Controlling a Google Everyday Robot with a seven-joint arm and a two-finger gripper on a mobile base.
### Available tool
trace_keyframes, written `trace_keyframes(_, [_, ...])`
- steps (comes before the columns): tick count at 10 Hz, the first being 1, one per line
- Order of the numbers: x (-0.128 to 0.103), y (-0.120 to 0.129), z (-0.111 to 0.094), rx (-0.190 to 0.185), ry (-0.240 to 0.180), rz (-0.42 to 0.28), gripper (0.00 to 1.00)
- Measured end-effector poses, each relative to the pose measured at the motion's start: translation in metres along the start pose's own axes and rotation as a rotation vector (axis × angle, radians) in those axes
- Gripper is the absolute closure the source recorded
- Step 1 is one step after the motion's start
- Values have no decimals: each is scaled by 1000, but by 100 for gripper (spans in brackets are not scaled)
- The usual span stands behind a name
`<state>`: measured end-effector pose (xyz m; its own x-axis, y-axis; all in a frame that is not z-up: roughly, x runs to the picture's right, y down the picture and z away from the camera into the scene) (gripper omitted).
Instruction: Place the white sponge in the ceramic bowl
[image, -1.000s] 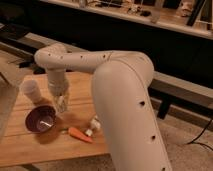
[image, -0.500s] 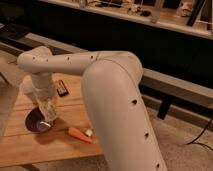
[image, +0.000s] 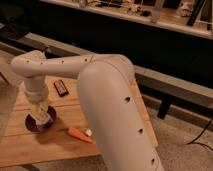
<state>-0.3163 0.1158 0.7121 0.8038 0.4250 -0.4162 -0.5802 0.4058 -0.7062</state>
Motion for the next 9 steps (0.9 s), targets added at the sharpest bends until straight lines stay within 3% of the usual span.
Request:
trace_keyframes(1, [0,-3,4,-5,-9,-20,99])
trace_keyframes(2, [2,-9,10,-4,-14,-45,91])
trace_keyframes(8, [9,-19,19,-10,-22,-89,32])
trace_keyframes(9, [9,-19,18,-14,-25,-91,28])
